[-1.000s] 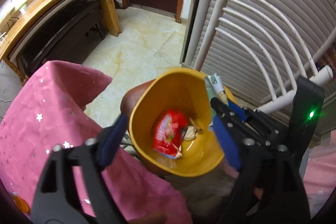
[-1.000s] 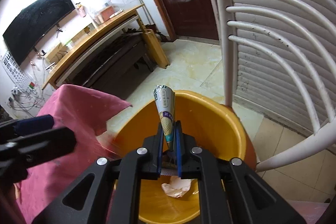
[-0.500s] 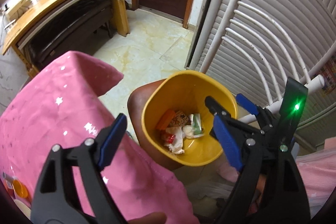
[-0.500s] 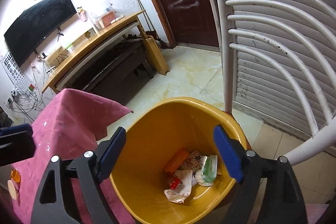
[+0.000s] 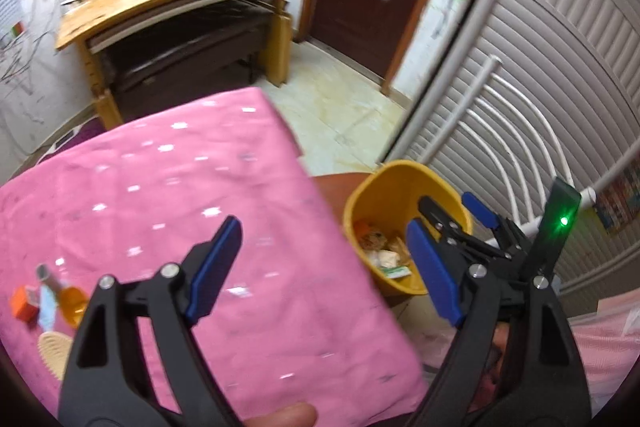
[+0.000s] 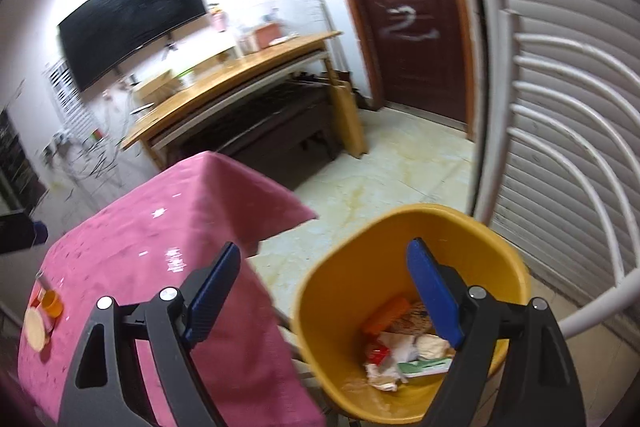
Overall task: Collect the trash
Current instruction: 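Move both tools back over the table toward the orange box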
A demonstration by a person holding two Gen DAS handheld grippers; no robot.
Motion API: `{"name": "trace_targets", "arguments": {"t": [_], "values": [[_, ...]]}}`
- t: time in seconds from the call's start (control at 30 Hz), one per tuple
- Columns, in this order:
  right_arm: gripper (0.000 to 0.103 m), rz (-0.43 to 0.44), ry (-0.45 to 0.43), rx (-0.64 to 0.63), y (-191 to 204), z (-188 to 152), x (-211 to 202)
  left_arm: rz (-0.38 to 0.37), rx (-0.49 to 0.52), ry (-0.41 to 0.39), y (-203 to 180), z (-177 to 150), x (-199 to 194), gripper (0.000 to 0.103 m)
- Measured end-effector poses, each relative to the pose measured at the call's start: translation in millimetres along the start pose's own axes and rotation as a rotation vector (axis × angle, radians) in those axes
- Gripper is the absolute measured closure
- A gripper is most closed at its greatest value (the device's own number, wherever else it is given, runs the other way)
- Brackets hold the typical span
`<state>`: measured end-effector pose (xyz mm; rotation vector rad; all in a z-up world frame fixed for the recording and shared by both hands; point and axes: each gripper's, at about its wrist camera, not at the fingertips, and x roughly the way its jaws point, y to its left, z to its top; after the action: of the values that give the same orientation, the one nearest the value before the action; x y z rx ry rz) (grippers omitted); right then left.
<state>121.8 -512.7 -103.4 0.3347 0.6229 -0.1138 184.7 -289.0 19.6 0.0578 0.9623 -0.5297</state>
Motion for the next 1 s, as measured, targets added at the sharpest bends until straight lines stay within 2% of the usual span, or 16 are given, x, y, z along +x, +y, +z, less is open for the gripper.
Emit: {"name": "trace_targets", "arguments": {"t": [0.37, 0.47, 0.63, 0.73, 0.87, 1.0], "values": [[0.024, 0.143, 0.032, -0.084, 87, -3, 4, 0.152, -0.099, -0.049, 110, -13, -48, 0.022], [0.024, 0.144, 0.036, -0.146, 115, -5, 0, 0.192, -0.135, -0.059, 141, -18, -59, 0.022], [0.023, 0.236, 0.056, -0.203, 157, -10, -11, 0.244, -0.185, -0.072, 185, -31, -78, 0.022], [0.022, 0.291, 0.082, -0.235, 179, -15, -15, 0.276, -0.206, -0.074, 205, -38, -85, 0.016], [0.021, 0.362, 0.125, -0.282, 215, -28, -18, 0.325, -0.235, -0.058, 240, -57, -92, 0.016], [0.021, 0.413, 0.171, -0.331, 248, -41, -17, 0.337, -0.284, -0.038, 268, -74, -93, 0.016]]}}
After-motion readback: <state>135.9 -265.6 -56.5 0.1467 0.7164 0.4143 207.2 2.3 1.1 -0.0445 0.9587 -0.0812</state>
